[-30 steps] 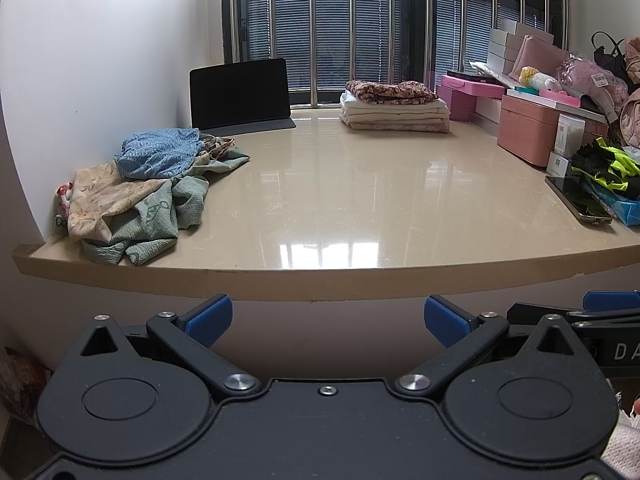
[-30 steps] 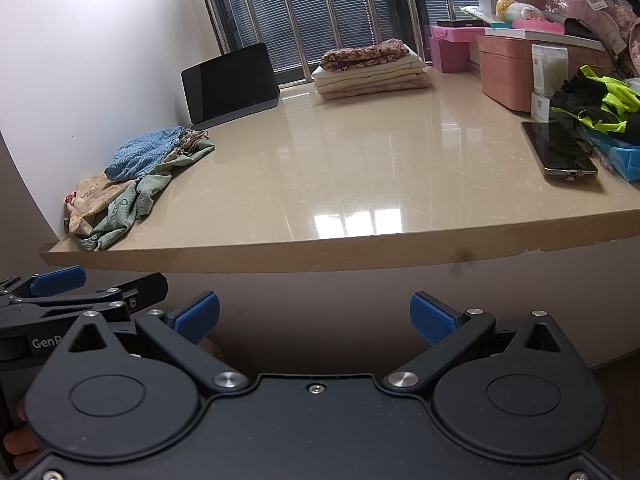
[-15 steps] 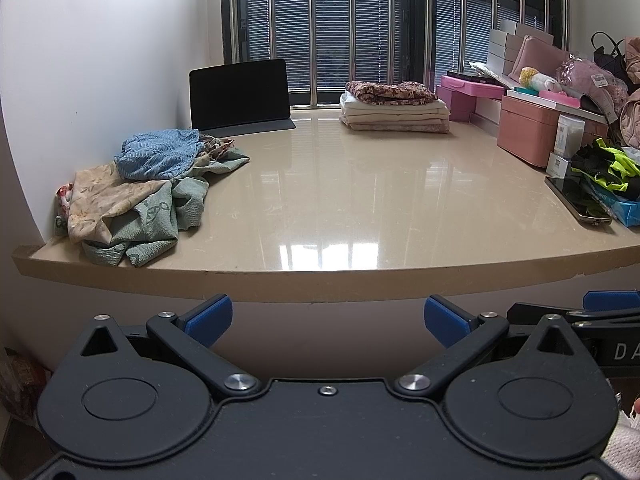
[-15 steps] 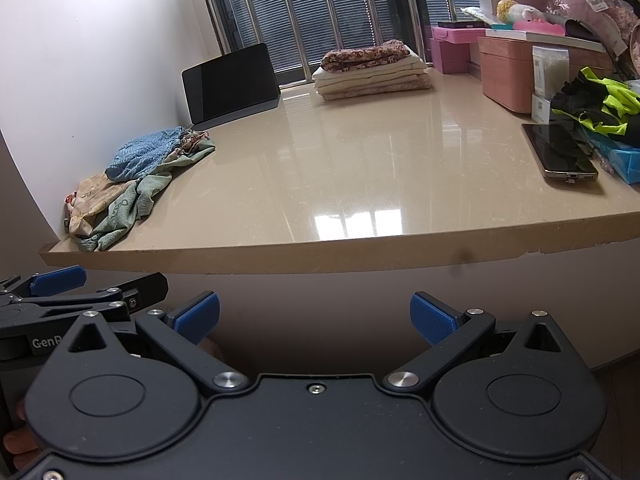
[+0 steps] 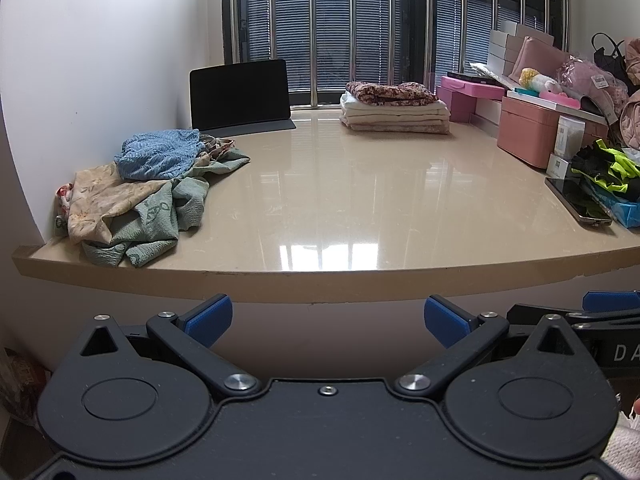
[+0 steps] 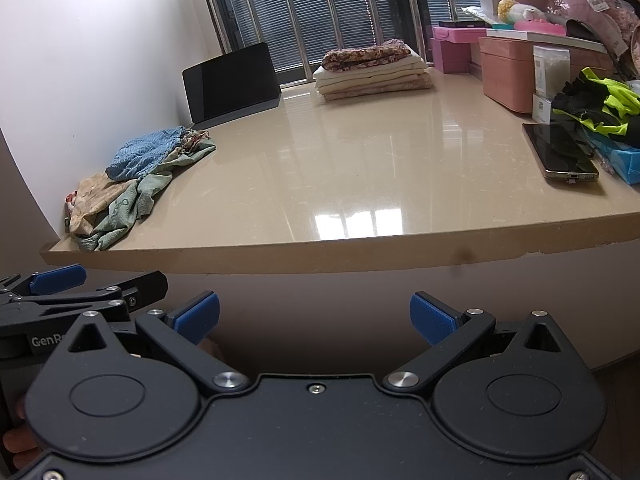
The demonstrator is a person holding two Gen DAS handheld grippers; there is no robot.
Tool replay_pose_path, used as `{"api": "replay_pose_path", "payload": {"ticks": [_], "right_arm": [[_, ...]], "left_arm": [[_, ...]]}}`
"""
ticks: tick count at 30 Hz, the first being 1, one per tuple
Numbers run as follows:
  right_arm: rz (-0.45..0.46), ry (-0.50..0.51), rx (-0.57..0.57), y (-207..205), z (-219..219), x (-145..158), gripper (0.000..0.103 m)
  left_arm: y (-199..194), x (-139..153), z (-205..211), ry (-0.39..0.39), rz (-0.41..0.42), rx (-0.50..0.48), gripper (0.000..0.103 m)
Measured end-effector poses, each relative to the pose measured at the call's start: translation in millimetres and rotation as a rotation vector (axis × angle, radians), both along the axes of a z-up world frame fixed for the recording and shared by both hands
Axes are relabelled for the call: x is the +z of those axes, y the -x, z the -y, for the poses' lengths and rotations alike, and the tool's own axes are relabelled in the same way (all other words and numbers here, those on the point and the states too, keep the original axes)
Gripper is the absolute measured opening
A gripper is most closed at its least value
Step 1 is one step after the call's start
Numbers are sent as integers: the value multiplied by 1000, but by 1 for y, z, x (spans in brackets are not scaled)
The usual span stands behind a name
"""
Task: Fold clothes
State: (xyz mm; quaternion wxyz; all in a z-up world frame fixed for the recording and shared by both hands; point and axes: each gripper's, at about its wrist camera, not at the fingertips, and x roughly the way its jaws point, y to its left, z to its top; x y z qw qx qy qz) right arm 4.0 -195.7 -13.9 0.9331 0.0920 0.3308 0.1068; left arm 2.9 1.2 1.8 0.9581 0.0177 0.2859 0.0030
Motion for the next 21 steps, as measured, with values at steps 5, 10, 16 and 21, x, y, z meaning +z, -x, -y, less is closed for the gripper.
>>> {"api": "replay_pose_path", "payload": {"ticks": [5, 10, 16, 21], "right_arm": [[-1, -2, 0, 0, 0, 0, 103], [-1, -2, -1, 0, 1, -1, 103], [-3, -3, -1, 0, 1, -2, 103], [-4, -4, 0, 1, 2, -3, 103]], "left_arm": [[0, -1, 0, 0, 0, 0, 103], [1, -1, 1, 0, -2, 1, 103], [1, -2, 2, 0, -3, 2, 103], [2, -2, 2, 0, -4, 2, 103]]}}
